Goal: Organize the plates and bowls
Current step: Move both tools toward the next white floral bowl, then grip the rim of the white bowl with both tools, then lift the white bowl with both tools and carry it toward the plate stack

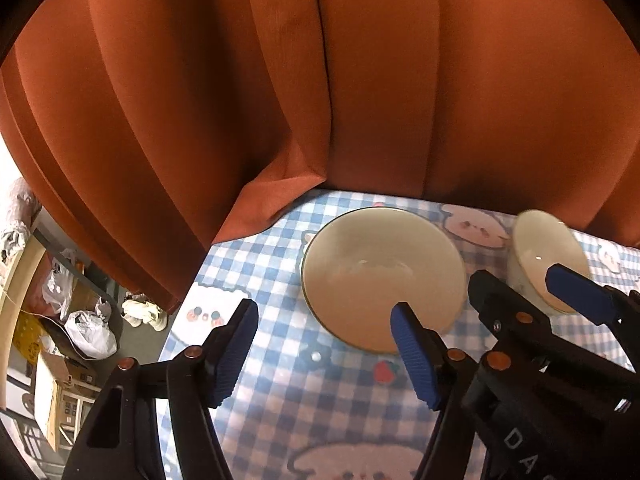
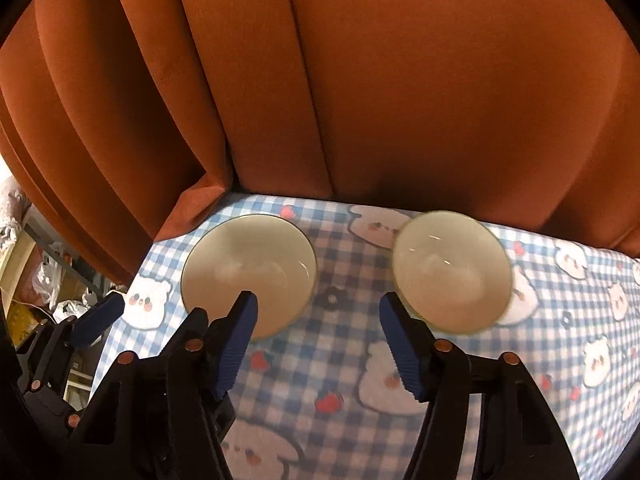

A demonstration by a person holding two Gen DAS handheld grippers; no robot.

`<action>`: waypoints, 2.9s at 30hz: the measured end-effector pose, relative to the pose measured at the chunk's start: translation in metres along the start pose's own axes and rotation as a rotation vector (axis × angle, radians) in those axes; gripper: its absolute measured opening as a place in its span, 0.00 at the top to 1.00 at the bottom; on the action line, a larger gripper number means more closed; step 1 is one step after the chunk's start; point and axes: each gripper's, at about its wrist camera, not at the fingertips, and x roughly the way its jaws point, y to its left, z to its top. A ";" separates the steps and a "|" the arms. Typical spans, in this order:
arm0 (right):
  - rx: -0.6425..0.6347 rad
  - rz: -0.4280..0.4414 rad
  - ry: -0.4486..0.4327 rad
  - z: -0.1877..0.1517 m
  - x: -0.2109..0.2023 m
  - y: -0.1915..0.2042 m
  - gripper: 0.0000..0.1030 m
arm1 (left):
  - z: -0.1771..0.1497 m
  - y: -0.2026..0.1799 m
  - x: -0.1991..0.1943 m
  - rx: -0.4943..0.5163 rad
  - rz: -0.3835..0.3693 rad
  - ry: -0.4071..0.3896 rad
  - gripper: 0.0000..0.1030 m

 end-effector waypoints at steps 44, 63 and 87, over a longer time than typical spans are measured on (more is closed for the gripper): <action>0.012 0.013 0.069 0.024 0.023 -0.006 0.82 | 0.021 -0.013 0.006 -0.014 0.019 0.043 0.80; 0.038 -0.057 -0.012 -0.043 -0.115 -0.045 0.82 | -0.041 -0.054 -0.111 0.027 -0.056 -0.035 0.80; 0.085 -0.063 0.008 -0.161 -0.203 -0.154 0.82 | -0.140 -0.151 -0.177 0.121 -0.110 -0.010 0.79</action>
